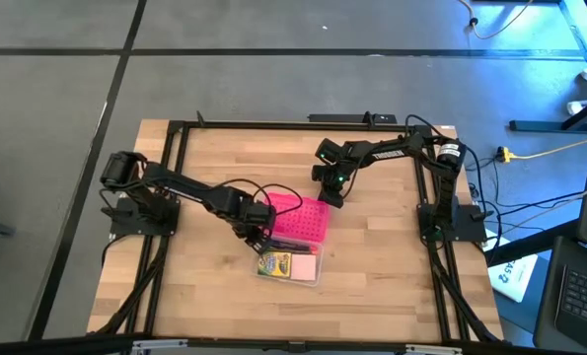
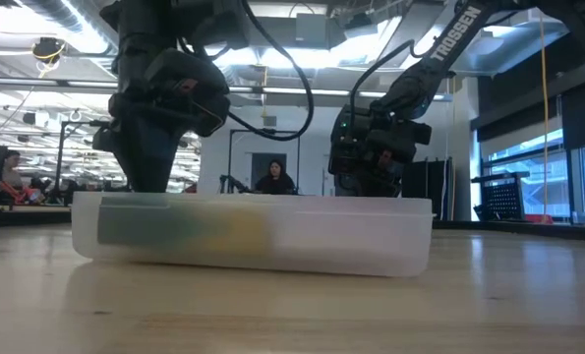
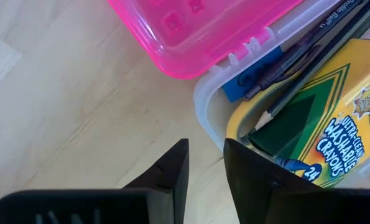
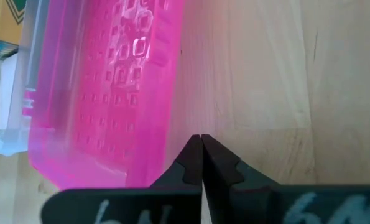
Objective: Pack school essentials
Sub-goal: Close the cover of the school supply organizer
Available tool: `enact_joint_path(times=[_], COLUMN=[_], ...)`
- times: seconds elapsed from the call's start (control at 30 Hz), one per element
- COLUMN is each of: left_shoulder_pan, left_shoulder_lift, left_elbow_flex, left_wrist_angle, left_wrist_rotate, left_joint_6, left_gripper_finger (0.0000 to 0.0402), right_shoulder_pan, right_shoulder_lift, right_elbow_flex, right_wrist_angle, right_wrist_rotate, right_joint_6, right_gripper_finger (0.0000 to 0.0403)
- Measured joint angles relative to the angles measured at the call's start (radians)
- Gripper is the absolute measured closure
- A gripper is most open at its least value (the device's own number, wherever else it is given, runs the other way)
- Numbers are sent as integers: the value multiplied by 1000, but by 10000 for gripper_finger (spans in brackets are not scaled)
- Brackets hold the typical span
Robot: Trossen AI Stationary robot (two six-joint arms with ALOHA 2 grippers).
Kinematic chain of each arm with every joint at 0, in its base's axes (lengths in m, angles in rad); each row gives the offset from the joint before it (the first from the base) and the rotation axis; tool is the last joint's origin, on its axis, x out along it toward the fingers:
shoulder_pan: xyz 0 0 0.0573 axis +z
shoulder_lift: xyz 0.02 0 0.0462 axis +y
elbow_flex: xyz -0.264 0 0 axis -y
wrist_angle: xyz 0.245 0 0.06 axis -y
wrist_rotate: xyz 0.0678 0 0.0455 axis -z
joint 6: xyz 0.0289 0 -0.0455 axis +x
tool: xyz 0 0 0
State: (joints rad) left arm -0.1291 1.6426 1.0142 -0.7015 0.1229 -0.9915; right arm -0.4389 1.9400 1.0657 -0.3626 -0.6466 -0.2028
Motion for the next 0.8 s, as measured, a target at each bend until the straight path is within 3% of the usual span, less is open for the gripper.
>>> enact_joint_path(times=[0.8], left_shoulder_pan=[-6], left_shoulder_lift=[2], left_elbow_flex=[2], left_wrist_angle=[29], left_wrist_rotate=[-41], left_joint_6=[-2], left_gripper_finger=[308], right_shoulder_pan=[0], right_shoulder_lift=[0], right_elbow_flex=[0], right_wrist_angle=[3], right_wrist_rotate=[0], right_joint_6=[-4], right_gripper_finger=[402])
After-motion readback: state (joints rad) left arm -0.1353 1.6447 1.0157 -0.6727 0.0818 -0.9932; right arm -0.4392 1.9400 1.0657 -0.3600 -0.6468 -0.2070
